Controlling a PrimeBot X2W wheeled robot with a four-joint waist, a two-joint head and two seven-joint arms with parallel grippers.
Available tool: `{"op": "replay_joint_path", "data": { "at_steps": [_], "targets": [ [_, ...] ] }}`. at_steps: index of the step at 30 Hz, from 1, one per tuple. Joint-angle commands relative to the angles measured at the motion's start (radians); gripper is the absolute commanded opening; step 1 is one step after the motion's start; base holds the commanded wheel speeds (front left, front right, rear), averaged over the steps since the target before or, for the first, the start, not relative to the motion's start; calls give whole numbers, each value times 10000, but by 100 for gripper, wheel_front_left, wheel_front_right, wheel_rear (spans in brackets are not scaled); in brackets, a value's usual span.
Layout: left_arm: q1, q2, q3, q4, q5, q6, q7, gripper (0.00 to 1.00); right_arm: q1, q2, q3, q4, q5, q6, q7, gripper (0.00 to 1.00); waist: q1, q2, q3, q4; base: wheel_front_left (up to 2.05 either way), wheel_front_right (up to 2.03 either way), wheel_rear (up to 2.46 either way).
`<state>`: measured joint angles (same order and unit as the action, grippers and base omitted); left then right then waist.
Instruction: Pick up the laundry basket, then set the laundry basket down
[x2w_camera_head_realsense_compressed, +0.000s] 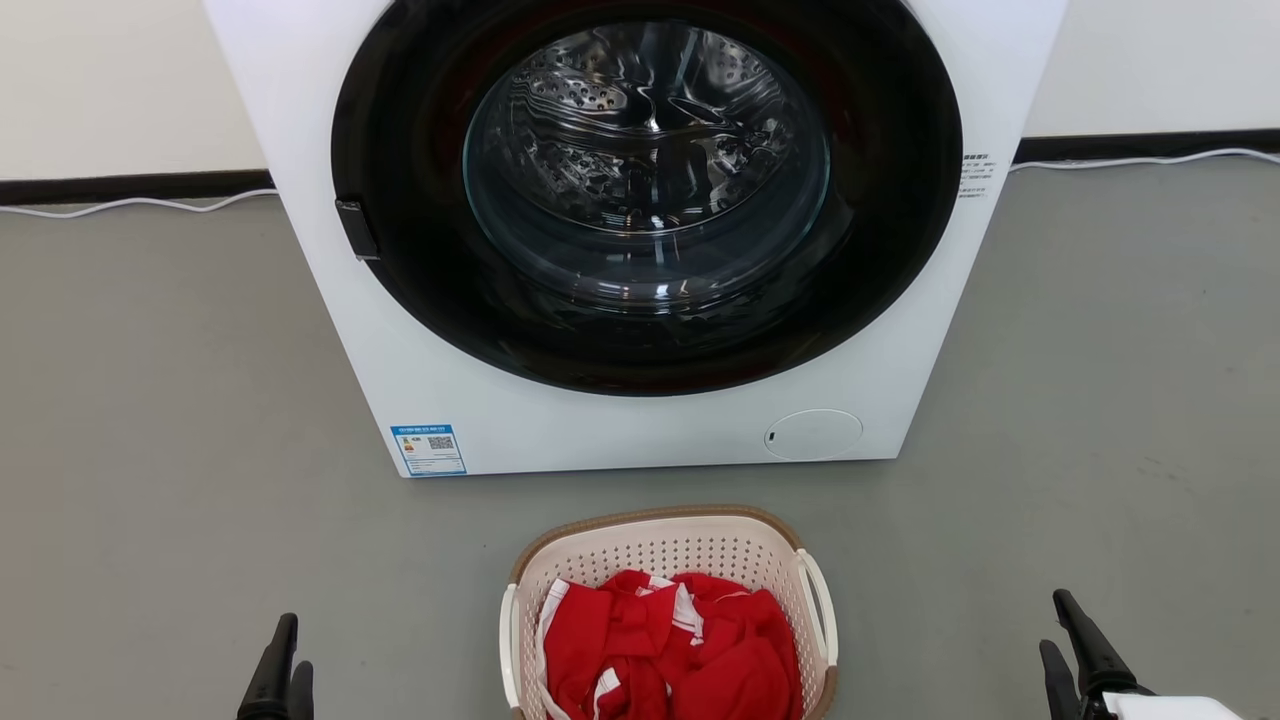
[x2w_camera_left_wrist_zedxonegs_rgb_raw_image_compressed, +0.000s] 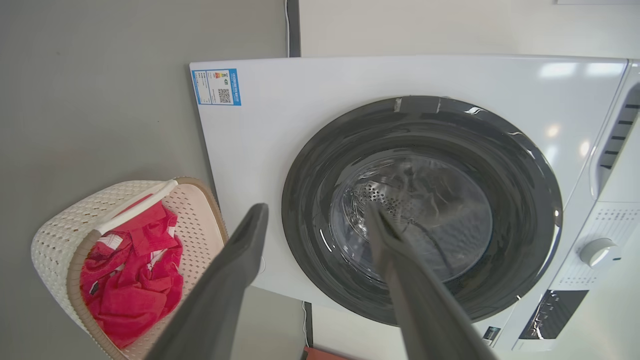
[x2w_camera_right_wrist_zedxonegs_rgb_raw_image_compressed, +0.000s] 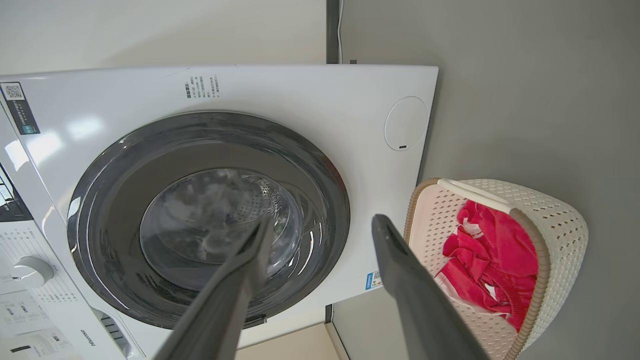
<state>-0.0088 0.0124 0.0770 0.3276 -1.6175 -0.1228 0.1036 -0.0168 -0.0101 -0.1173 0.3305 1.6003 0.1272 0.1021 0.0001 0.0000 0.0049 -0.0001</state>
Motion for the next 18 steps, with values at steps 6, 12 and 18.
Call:
{"op": "replay_joint_path", "data": {
  "at_steps": [6,12,18],
  "targets": [
    [-412,173,14,-281,77,-8,-109,100,-436,-133,244,-268,-140,5,-276,100,5,0,-22,-15,0,0,0],
    [-479,259,-105,-348,251,-12,-277,100,-578,-147,448,-266,-406,6,-451,100,0,0,-9,-26,0,0,0],
    [-544,428,-381,-405,469,-16,-546,100,-715,-161,643,-238,-769,8,-627,100,0,0,-12,-38,0,0,0]
  ]
}}
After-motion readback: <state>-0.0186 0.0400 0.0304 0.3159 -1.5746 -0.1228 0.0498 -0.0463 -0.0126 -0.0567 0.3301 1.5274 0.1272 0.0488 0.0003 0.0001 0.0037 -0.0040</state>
